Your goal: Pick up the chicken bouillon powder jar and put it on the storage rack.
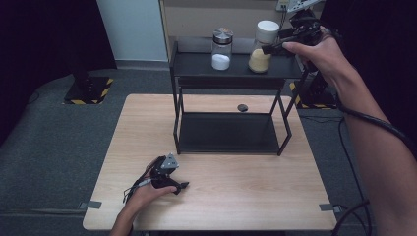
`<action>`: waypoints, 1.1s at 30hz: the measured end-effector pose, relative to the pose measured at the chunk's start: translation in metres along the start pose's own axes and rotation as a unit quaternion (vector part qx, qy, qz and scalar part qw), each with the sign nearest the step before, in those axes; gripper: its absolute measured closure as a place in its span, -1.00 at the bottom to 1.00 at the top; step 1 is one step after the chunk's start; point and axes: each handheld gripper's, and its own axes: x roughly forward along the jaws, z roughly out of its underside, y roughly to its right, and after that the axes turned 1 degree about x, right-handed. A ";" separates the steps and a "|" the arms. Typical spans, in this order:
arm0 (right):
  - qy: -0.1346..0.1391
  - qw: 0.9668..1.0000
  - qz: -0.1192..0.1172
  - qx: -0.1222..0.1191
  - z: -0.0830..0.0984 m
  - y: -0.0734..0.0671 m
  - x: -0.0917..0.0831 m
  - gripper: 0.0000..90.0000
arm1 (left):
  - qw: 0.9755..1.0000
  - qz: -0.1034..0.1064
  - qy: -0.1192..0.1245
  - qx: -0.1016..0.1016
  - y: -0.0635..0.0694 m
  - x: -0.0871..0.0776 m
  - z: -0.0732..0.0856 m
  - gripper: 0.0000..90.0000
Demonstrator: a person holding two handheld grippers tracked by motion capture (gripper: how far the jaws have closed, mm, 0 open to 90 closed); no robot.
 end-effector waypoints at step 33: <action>-0.076 0.996 -0.041 -0.013 0.079 -0.101 -0.024 -0.82 | 1.000 -0.005 0.001 -0.003 0.003 0.000 0.001 -1.00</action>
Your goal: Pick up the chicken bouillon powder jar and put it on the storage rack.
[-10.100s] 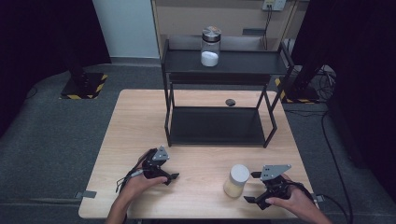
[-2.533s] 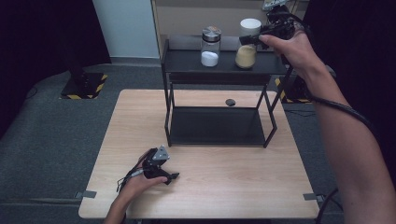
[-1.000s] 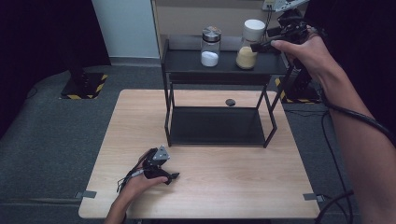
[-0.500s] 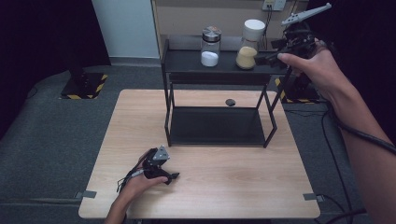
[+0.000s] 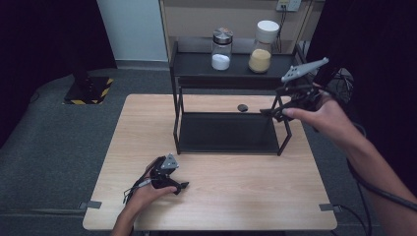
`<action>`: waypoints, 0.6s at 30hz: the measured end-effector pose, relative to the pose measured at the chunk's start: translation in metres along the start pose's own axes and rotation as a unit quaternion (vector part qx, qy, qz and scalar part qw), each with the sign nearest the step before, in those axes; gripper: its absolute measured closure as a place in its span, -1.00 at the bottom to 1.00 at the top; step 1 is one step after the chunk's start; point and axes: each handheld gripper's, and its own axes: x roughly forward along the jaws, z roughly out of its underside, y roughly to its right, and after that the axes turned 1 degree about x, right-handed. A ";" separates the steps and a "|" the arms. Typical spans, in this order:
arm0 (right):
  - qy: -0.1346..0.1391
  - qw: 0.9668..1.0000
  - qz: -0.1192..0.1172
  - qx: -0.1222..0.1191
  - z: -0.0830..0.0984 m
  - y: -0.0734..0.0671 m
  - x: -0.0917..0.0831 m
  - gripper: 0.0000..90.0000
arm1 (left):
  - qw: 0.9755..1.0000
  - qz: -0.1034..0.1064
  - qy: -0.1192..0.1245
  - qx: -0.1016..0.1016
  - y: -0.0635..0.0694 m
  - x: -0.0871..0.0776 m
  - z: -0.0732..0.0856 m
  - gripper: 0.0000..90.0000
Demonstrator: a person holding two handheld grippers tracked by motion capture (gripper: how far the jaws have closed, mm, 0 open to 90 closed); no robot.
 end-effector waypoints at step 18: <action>-0.030 0.999 -0.028 0.024 0.072 -0.020 0.091 -0.81 | 1.000 -0.001 0.000 -0.001 0.000 0.000 0.000 -1.00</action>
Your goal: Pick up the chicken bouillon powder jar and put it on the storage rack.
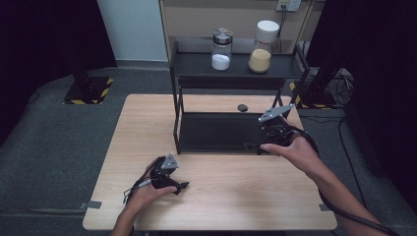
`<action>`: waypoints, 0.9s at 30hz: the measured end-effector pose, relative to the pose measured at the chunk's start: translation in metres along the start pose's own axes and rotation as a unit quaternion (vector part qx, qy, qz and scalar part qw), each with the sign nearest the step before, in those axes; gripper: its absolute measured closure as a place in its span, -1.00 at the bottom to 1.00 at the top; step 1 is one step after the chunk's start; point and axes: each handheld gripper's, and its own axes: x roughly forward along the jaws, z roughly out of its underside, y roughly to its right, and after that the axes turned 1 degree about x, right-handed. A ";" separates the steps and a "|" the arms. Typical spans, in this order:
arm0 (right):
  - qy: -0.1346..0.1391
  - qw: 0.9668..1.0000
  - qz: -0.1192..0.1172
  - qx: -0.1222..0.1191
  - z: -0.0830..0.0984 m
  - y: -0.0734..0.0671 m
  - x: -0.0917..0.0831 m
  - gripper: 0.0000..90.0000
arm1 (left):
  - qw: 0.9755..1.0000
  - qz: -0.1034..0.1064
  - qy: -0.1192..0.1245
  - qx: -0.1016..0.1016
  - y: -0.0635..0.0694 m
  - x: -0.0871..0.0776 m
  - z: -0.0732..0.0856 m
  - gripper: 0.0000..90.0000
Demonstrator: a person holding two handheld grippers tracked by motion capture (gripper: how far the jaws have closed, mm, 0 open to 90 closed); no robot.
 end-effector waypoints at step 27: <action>0.020 0.999 -0.026 0.014 0.120 -0.016 0.054 -0.84 | 1.000 -0.002 -0.001 -0.001 0.001 0.000 0.000 -1.00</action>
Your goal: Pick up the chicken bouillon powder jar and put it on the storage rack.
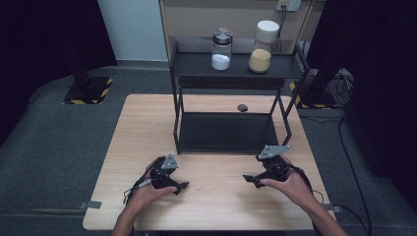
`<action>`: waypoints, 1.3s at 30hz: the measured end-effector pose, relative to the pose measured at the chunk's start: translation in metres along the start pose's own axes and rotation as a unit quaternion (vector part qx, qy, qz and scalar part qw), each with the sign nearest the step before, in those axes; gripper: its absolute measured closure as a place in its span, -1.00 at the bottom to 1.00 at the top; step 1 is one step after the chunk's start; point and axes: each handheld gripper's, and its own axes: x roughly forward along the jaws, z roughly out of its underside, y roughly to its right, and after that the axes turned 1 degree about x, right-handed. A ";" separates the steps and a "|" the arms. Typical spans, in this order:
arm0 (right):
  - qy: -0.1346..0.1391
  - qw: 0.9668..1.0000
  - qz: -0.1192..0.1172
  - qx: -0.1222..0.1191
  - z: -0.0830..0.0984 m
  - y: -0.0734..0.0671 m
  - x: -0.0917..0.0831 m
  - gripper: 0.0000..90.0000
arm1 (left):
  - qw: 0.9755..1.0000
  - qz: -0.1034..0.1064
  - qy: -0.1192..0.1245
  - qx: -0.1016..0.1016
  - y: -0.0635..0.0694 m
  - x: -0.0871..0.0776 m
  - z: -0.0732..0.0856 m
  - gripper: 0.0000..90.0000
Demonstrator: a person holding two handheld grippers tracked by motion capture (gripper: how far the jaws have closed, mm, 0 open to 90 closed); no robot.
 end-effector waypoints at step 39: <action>-0.011 0.993 0.104 0.052 0.073 0.005 -0.004 -0.89 | 1.000 -0.001 0.000 -0.003 0.001 0.000 0.000 -1.00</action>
